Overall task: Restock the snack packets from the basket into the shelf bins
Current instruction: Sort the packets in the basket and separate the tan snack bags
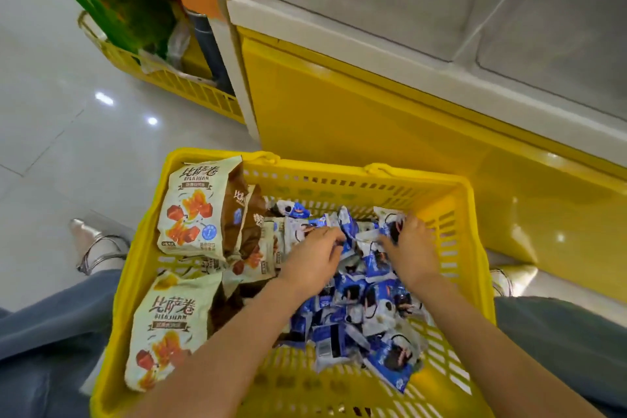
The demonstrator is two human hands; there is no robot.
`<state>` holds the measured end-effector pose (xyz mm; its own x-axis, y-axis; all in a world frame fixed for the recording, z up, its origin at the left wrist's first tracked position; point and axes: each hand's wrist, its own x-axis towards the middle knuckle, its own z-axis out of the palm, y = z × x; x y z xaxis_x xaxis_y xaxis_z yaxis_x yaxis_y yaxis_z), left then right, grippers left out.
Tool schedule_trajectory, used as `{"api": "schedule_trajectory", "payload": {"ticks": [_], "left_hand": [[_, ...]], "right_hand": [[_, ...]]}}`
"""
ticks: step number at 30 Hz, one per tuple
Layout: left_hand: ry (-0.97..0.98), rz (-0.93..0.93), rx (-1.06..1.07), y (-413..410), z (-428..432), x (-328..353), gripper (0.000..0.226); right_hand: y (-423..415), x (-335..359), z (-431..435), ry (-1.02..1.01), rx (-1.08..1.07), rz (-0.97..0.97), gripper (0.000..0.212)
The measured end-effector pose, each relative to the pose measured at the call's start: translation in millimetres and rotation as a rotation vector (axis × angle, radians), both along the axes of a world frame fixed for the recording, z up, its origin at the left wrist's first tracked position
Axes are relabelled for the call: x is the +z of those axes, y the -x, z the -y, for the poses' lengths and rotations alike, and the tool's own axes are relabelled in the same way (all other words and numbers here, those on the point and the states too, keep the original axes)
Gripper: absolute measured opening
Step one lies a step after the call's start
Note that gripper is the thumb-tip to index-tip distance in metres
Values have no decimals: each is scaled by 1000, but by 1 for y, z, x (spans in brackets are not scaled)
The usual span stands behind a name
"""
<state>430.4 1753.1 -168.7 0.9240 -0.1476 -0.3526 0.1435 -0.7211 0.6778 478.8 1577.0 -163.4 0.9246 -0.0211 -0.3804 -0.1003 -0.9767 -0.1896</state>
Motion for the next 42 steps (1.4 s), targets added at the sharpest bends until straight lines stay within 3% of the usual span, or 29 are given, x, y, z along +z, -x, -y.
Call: {"api": "schedule_trajectory", "payload": {"ticks": [2,5,8,10,16,19,23,25,27,29,31,33,39,42], "left_hand": [[63,-116,-11,14,17,-13,37],[178,-432,13,35,38,-28,69],[198,-450,86,43,48,-33,80],[257,-419,131,46,51,-32,75],[380,-334,173,58,46,-23,15],[536,-456,292,71,47,-15,20],[738,-559,475,74,50,-5,42],[675,-542,399,73,52,-4,50],[532,-455,297,73,54,-3,38],[442,-380,252,71,54,-4,23],[412,-368,215,73,50,-7,19],[409,-355,189,77,45,-9,15],[350,-379,139,87,28,-15,8],[337,-369,197,76,23,-15,37]], "right_hand": [[3,-5,-1,-51,39,13,66],[4,-8,-1,-264,-22,-23,68],[1,-8,5,-354,-67,-50,70],[2,-6,11,-353,-81,-106,71],[36,13,27,-214,139,-457,63],[63,20,27,-203,250,-468,59],[103,32,27,-222,418,-338,69],[120,37,25,-293,426,-331,71],[123,40,24,-348,359,-323,60],[110,39,27,-352,203,-207,42],[90,30,31,-318,80,-66,39],[68,16,31,-248,84,-20,51],[33,-21,10,-115,1,-224,90],[37,-26,3,-54,35,-208,95]]}}
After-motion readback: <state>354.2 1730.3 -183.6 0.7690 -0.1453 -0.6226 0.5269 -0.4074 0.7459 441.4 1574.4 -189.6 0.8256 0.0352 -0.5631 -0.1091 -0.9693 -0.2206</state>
